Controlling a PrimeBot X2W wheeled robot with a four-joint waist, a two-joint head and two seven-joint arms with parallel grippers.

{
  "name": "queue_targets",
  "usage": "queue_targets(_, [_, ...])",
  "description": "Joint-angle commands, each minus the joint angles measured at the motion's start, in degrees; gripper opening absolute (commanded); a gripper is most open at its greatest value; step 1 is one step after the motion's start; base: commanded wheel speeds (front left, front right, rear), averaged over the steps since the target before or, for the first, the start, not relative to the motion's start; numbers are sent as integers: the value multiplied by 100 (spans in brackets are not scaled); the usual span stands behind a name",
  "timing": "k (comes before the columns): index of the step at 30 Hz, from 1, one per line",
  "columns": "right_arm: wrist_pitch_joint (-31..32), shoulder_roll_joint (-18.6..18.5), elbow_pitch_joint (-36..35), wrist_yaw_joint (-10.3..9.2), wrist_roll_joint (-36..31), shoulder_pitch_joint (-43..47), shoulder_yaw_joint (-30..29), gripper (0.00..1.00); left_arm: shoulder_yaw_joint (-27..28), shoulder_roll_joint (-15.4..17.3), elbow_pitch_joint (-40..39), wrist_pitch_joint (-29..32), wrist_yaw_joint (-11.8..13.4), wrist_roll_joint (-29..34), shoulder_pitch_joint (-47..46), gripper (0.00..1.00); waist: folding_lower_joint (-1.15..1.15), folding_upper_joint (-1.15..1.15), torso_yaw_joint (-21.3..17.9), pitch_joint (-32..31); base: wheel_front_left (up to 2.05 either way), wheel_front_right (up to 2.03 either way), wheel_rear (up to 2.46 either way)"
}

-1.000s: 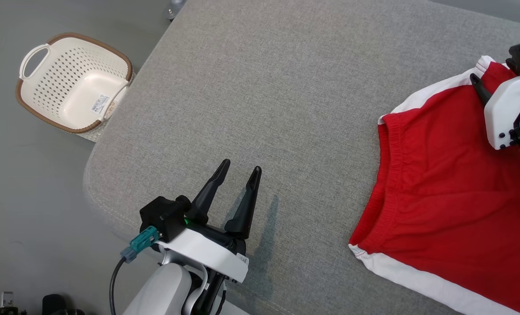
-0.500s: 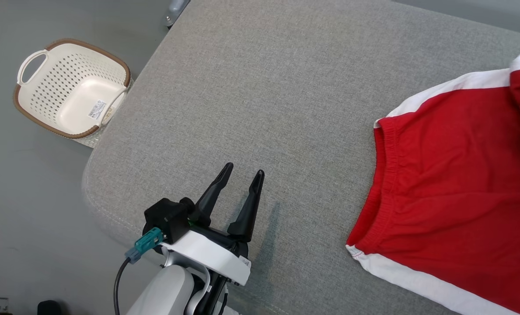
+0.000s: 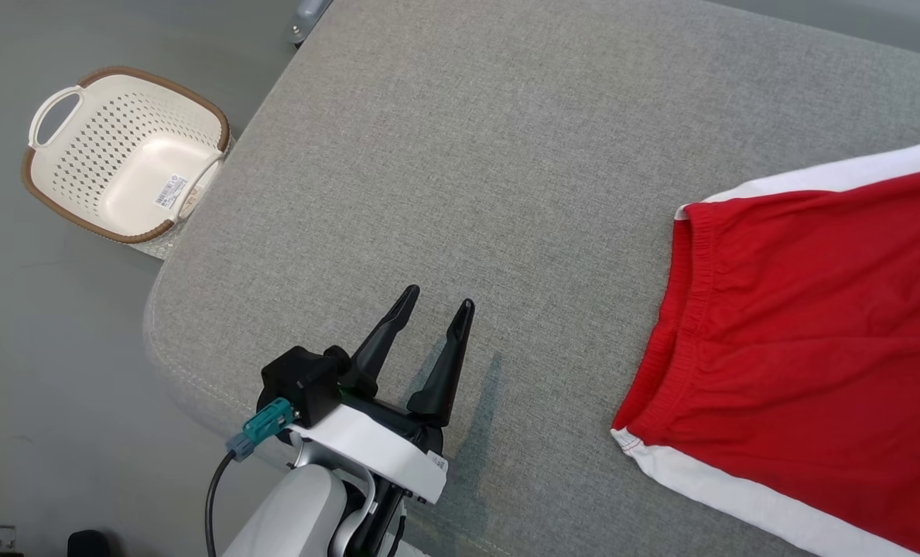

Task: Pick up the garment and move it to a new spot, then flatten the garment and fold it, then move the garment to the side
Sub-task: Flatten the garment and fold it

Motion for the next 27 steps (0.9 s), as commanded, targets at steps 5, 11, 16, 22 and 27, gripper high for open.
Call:
queue_targets(5, [-167, 150, -2, -3, -672, 230, -849, 100, 9, 23, 53, -23, -13, -2, -43, 100, 0, 0, -22, -52, 0, 0, 0])
queue_targets(11, [-135, 317, -3, -2, -1582, 359, -1692, 100, 87, 24, 137, -23, -32, 144, 18, 100, 0, 0, -276, -279, 0, 0, 0])
queue_targets(16, [-283, 652, -1, -2, -2226, 509, -2357, 100, 220, 26, 188, -24, -46, 293, 78, 100, 0, 0, -638, -617, 0, 0, 0])
queue_targets(22, [-736, 1089, -1, -2, -2550, 695, -2886, 100, 393, 25, 231, -23, -55, 444, 199, 100, 0, 0, -1060, -1002, 0, 0, 0])
queue_targets(27, [-1315, 1493, -150, -2, -2653, 1043, -3107, 100, 602, 25, 246, -23, -55, 577, 377, 100, 0, 0, -1486, -1345, 0, 0, 0])
